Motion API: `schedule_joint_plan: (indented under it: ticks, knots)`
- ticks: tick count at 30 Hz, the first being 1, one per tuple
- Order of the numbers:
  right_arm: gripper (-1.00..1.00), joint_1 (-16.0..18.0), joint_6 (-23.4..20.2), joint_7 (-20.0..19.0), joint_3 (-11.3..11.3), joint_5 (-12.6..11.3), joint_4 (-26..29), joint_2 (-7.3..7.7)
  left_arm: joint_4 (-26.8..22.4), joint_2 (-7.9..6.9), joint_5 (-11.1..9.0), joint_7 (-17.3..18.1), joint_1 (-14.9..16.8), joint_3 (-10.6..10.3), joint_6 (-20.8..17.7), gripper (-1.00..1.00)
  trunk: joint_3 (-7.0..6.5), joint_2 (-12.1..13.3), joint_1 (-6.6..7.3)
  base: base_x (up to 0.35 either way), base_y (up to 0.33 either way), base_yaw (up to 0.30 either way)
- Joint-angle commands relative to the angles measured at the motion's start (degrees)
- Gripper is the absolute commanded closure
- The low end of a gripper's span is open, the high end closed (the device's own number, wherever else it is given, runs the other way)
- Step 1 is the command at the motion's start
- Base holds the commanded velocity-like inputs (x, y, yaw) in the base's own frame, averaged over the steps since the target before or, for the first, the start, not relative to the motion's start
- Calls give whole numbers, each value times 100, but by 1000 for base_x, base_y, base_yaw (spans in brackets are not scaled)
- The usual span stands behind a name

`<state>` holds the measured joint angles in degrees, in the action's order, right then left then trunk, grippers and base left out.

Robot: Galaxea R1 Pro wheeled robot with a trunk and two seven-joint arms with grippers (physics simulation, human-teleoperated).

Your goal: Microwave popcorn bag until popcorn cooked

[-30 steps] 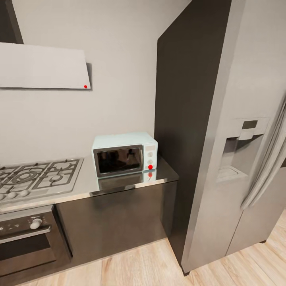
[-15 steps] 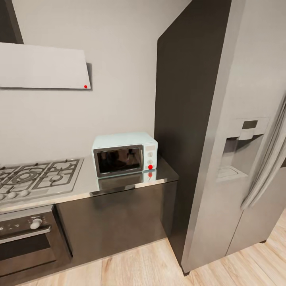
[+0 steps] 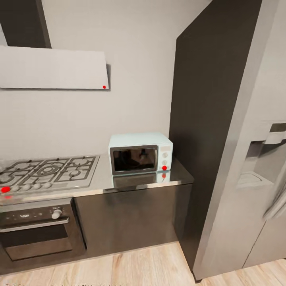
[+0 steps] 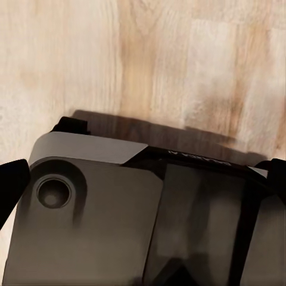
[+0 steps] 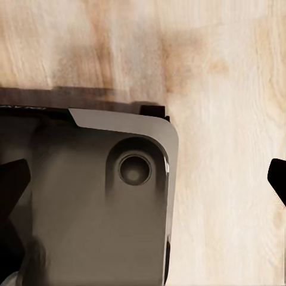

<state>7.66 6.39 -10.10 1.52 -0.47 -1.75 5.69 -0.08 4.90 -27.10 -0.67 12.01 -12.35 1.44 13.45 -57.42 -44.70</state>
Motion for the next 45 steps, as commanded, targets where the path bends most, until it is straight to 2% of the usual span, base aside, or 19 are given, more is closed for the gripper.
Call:
schedule_joint_plan:
  ticks: [1,23,35,45]
  knots:
    - [-100,8,38,-18,15,-5,-18,2,7,2,-49,-9,4,-48,15,-100,7,-5,0,0,0,269]
    - [-100,8,41,-18,15,-5,-18,1,3,2,-50,-12,4,-48,23,-100,7,-5,0,0,0,267]
    - [-100,8,35,-18,15,-5,-18,14,8,19,-50,-36,3,-49,29,-100,7,-5,0,0,-6,21]
    - [-100,8,37,-18,15,-2,-18,20,8,20,-50,-38,3,-48,23,-100,7,-5,0,0,-240,0]
